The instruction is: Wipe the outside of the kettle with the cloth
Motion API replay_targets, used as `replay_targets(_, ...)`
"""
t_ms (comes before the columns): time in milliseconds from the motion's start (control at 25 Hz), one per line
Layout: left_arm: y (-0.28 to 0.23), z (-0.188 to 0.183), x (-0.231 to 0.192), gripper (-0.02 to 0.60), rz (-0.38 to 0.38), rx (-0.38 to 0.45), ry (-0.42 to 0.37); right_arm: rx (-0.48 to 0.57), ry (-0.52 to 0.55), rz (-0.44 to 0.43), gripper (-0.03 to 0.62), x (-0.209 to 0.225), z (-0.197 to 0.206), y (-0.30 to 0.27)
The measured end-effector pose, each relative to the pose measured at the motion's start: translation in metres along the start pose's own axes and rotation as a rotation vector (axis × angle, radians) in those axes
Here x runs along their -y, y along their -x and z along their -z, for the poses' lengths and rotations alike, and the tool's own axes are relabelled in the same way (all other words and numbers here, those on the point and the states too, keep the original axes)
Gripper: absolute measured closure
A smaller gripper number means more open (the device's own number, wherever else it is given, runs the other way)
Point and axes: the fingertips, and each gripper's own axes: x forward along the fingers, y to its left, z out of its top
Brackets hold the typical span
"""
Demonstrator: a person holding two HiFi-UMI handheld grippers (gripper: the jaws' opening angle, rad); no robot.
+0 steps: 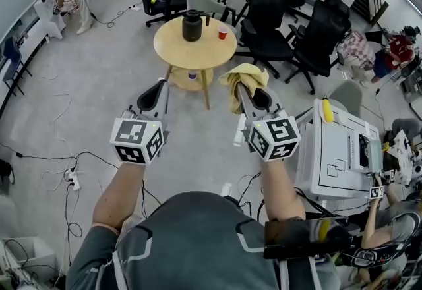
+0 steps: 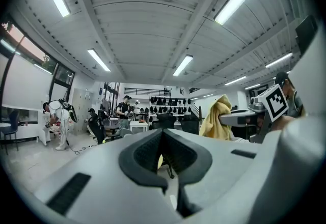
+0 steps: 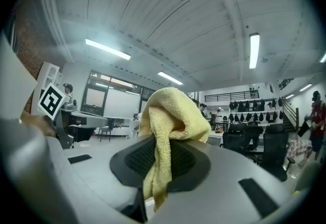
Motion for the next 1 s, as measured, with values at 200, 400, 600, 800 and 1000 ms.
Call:
replay_targets(200, -0.004, 0.008, -0.02, 0.572, 0.014, 0.002, 0.014, -0.007, 0.008, 0.005, 0.526, -0.009, 0.004, -0.015)
replay_targets(400, -0.03, 0.017, -0.029, 0.572, 0.017, -0.011, 0.012, -0.012, 0.024, -0.007, 0.526, 0.007, 0.01, -0.041)
replay_targets(600, -0.071, 0.022, -0.045, 0.572, -0.024, -0.019, 0.001, 0.009, 0.008, -0.045, 0.526, 0.038, 0.021, -0.085)
replay_targets(800, -0.13, 0.009, -0.059, 0.572, -0.063, -0.017, -0.015, 0.025, -0.003, -0.08, 0.526, 0.086, 0.018, -0.136)
replay_targets(1000, -0.189, 0.007, -0.069, 0.572, -0.106, -0.025, -0.006, 0.034, 0.008, -0.115, 0.526, 0.138, 0.017, -0.179)
